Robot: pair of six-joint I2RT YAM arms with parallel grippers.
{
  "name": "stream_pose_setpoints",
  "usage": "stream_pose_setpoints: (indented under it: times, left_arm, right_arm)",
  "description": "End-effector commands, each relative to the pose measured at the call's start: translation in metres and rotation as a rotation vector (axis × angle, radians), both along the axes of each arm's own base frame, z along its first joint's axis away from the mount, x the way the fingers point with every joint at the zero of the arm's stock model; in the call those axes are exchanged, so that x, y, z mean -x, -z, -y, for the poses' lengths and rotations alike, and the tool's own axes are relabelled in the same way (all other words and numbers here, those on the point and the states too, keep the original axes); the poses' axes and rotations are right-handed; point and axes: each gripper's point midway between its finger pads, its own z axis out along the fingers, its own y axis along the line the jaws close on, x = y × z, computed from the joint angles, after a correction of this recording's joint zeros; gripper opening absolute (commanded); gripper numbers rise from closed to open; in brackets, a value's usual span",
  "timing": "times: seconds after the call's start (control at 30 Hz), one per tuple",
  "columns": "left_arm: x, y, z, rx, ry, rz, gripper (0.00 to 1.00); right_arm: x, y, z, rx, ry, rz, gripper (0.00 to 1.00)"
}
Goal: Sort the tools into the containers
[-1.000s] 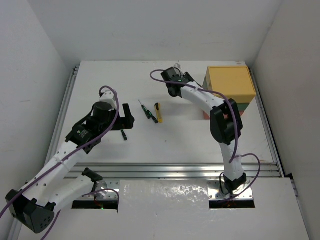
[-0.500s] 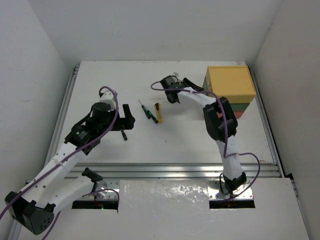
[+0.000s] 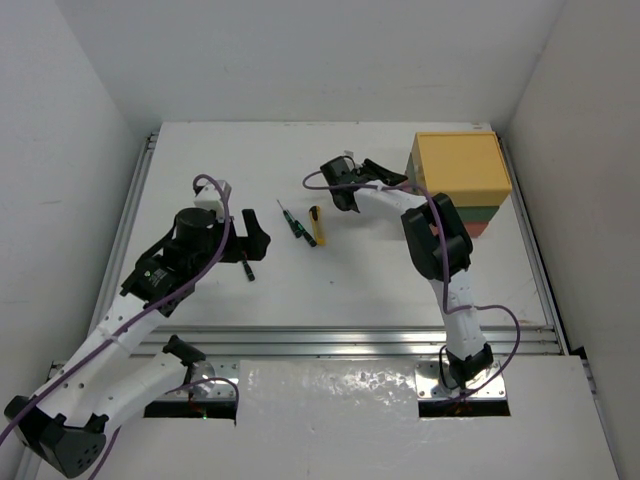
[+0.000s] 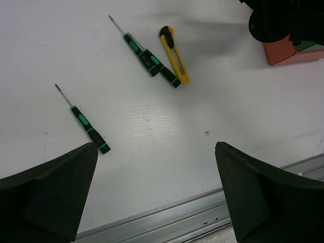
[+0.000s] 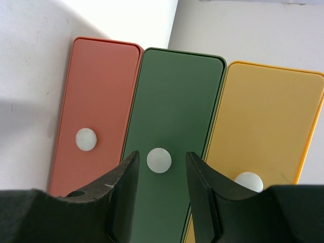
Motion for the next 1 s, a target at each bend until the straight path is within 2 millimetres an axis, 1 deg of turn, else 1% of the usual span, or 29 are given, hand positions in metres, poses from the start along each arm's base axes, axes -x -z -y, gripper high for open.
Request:
stream_pose_setpoints:
  times: [0.0, 0.37, 0.5, 0.77, 0.97]
  left_arm:
    - [-0.001, -0.012, 0.006, 0.023, 0.03, 0.054, 1.0]
    - [0.001, -0.016, 0.008, 0.035, 0.048, 0.066, 1.0]
    - [0.002, -0.018, 0.009, 0.04, 0.053, 0.074, 1.0]
    - [0.003, -0.019, 0.009, 0.044, 0.058, 0.077, 1.0]
    - [0.003, -0.02, 0.01, 0.046, 0.059, 0.08, 1.0]
  right_arm:
    - [-0.003, -0.002, 0.004, 0.041, 0.023, 0.028, 0.43]
    - [0.003, 0.005, 0.022, 0.06, 0.055, 0.012, 0.42]
    - [0.003, 0.006, 0.022, 0.066, 0.056, 0.01, 0.42]
    - [0.005, -0.002, 0.023, 0.067, 0.062, 0.03, 0.41]
    - [0.005, -0.003, 0.023, 0.071, 0.064, 0.033, 0.35]
